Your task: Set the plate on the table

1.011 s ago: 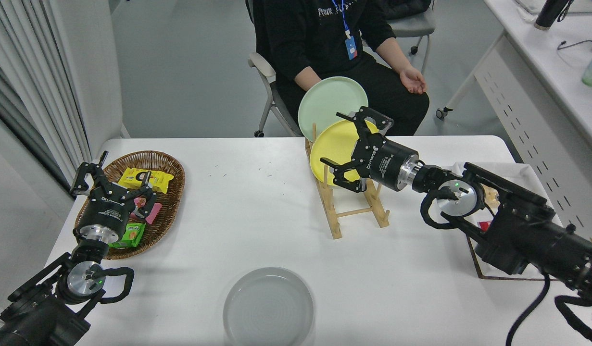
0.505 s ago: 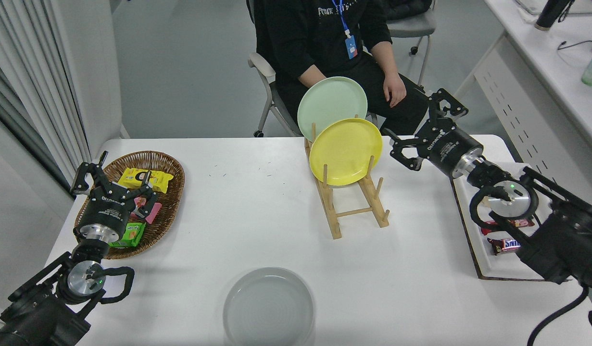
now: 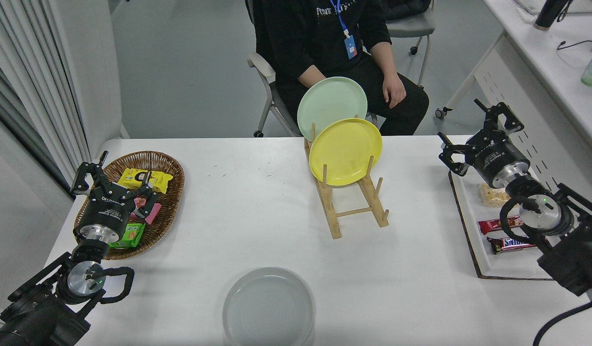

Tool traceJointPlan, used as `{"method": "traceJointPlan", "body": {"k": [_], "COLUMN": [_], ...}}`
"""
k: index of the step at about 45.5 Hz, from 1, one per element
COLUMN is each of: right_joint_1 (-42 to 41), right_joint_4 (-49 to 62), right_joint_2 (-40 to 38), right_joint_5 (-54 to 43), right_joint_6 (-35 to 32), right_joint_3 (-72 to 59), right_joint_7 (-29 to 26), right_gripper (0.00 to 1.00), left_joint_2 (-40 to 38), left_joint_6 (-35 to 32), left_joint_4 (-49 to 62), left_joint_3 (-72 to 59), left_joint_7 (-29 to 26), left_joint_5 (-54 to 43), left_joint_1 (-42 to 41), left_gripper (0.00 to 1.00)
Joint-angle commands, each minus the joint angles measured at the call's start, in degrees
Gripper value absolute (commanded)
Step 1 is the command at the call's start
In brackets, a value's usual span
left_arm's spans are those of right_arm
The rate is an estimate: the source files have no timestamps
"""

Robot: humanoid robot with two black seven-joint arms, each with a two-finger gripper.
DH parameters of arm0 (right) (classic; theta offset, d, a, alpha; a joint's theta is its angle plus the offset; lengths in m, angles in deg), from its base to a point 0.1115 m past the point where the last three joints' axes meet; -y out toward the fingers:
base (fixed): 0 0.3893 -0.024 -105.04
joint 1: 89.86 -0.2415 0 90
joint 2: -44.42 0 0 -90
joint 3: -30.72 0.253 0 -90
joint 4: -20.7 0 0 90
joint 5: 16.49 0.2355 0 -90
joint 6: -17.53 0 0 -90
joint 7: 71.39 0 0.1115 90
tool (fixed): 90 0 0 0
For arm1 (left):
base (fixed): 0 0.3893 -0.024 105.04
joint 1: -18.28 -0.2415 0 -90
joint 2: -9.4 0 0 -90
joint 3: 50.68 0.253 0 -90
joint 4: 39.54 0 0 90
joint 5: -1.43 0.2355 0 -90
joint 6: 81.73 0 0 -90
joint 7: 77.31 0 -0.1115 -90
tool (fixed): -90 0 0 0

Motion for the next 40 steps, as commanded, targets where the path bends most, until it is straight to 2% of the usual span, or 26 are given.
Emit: {"method": "traceJointPlan", "body": {"k": [1, 40], "right_joint_1": [0.7, 1.2], "right_joint_4": [2.7, 5.3], "right_joint_2": [0.8, 3.0], "right_joint_5": [0.0, -0.4], "right_joint_6": [-0.3, 0.0], "right_joint_3": [-0.3, -0.6], "right_joint_7": [0.5, 0.4], "right_gripper": [0.99, 0.99], "left_joint_2": [0.0, 0.0], "left_joint_6": [0.0, 0.0], "left_joint_4": [0.0, 0.0], "left_joint_3": [0.0, 0.0], "left_joint_7": [0.0, 0.0], "left_joint_5": [0.0, 0.0], "left_joint_1": [-0.1, 0.0], "left_gripper": [0.98, 0.98]}}
